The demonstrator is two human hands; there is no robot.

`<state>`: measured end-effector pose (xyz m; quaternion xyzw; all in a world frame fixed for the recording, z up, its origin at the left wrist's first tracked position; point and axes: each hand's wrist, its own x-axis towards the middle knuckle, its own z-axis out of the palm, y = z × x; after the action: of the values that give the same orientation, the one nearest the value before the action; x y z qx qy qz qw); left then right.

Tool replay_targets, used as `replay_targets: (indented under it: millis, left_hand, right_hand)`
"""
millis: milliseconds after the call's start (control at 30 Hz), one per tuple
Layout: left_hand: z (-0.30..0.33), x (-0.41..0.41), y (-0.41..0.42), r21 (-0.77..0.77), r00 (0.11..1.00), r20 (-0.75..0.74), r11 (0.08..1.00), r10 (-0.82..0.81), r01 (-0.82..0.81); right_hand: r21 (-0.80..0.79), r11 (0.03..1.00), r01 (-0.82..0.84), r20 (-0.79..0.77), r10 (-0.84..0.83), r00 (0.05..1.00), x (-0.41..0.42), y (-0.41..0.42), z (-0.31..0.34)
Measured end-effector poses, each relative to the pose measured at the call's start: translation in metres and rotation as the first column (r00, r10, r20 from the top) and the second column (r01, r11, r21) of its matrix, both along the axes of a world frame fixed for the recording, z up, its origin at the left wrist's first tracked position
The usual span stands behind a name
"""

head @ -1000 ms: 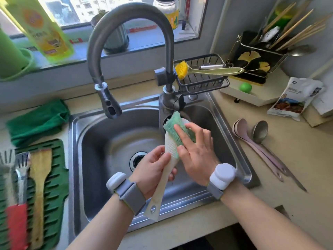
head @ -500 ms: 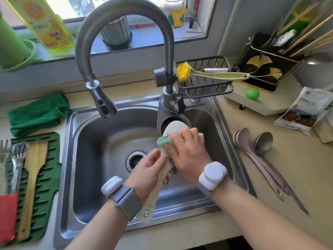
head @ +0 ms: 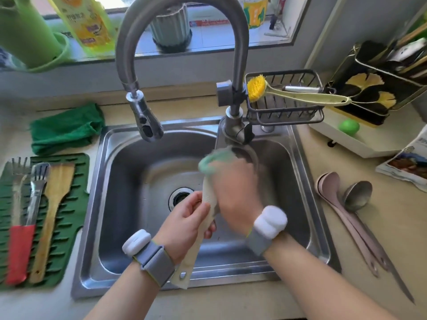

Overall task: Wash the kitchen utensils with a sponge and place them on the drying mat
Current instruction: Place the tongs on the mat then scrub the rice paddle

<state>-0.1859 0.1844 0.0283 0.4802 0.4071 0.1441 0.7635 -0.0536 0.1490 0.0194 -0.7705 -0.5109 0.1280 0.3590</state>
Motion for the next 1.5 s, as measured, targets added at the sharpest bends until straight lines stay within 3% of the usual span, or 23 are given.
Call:
replay_targets:
  millis: [67, 133, 200, 333, 467, 634, 734, 867, 934, 1000, 1067, 1134, 1234, 1334, 1400, 1467, 1500]
  left_hand:
    - [-0.002, -0.004, 0.002, -0.017, 1.0, -0.003, 1.0, 0.014, -0.015]
    - [-0.001, -0.007, 0.001, -0.02, 1.0, -0.014, 1.0, 0.017, -0.017]
    - [0.0, -0.005, 0.001, -0.033, 0.999, 0.007, 0.998, 0.047, -0.047]
    - [0.005, -0.003, 0.003, -0.137, 0.987, 0.046, 0.98, 0.155, -0.147]
    - [0.009, -0.005, 0.006, -0.193, 0.983, 0.064, 0.968, 0.175, -0.16]
    - [0.01, -0.005, 0.011, -0.21, 0.982, 0.062, 0.964, 0.178, -0.161]
    - [0.01, -0.007, 0.009, -0.174, 0.992, 0.059, 0.979, 0.114, -0.102]
    - [0.012, -0.008, 0.006, -0.082, 0.999, 0.043, 0.996, 0.032, -0.029]
    - [0.013, -0.005, 0.01, -0.012, 0.999, 0.005, 0.999, 0.049, -0.049]
    - [0.014, -0.003, 0.014, 0.037, 0.997, -0.046, 0.997, 0.069, -0.067]
    - [0.013, -0.002, 0.015, 0.087, 0.994, -0.086, 0.995, 0.062, -0.055]
    - [0.013, -0.002, 0.015, 0.109, 0.995, -0.085, 0.993, 0.059, -0.05]
    - [0.012, -0.003, 0.014, 0.088, 0.995, -0.071, 0.994, 0.068, -0.061]
    - [0.011, -0.004, 0.013, 0.03, 0.993, -0.041, 0.994, 0.11, -0.108]
    - [0.01, -0.004, 0.012, -0.029, 0.991, -0.013, 0.99, 0.134, -0.135]
    - [0.009, -0.001, 0.013, -0.085, 0.99, 0.003, 0.987, 0.139, -0.139]
    - [0.01, 0.0, 0.014, -0.106, 0.99, -0.001, 0.985, 0.14, -0.139]
  right_hand:
    - [-0.057, 0.997, -0.059, 0.062, 0.063, 0.996, 0.004, 0.007, -0.004]
    - [-0.087, 0.982, 0.168, -0.072, -0.174, 0.982, 0.025, 0.031, -0.003]
    - [-0.016, 0.963, 0.268, -0.181, -0.266, 0.947, 0.021, 0.029, -0.003]
    - [0.044, 0.992, 0.12, -0.104, -0.115, 0.988, -0.01, -0.002, -0.01]
    - [0.005, 0.962, 0.273, -0.235, -0.264, 0.935, 0.027, 0.021, -0.005]
    - [0.02, 1.0, -0.008, -0.12, 0.011, 0.993, -0.011, -0.005, -0.008]
    - [-0.039, 0.98, 0.196, -0.218, -0.2, 0.955, 0.03, 0.032, -0.004]
    - [-0.159, 0.978, 0.137, -0.367, -0.187, 0.911, 0.054, 0.059, 0.002]
    - [-0.093, 0.986, 0.135, -0.269, -0.156, 0.95, 0.042, 0.056, 0.01]
    - [-0.062, 0.997, 0.05, 0.036, -0.048, 0.998, 0.014, 0.043, 0.009]
    - [-0.053, 0.99, -0.128, 0.266, 0.138, 0.954, -0.014, 0.025, 0.005]
    - [-0.089, 0.977, -0.192, 0.287, 0.21, 0.935, -0.009, 0.023, 0.006]
    - [-0.079, 0.993, 0.088, -0.017, -0.089, 0.996, 0.02, 0.04, 0.009]
    - [0.026, 0.984, 0.177, -0.273, -0.163, 0.948, 0.012, 0.03, 0.008]
    - [-0.054, 0.957, 0.285, -0.467, -0.277, 0.84, 0.007, 0.027, 0.003]
    - [-0.143, 0.946, 0.289, -0.741, -0.296, 0.603, 0.01, 0.029, -0.001]
    - [-0.141, 0.947, 0.289, -0.796, -0.281, 0.535, 0.012, 0.029, -0.004]
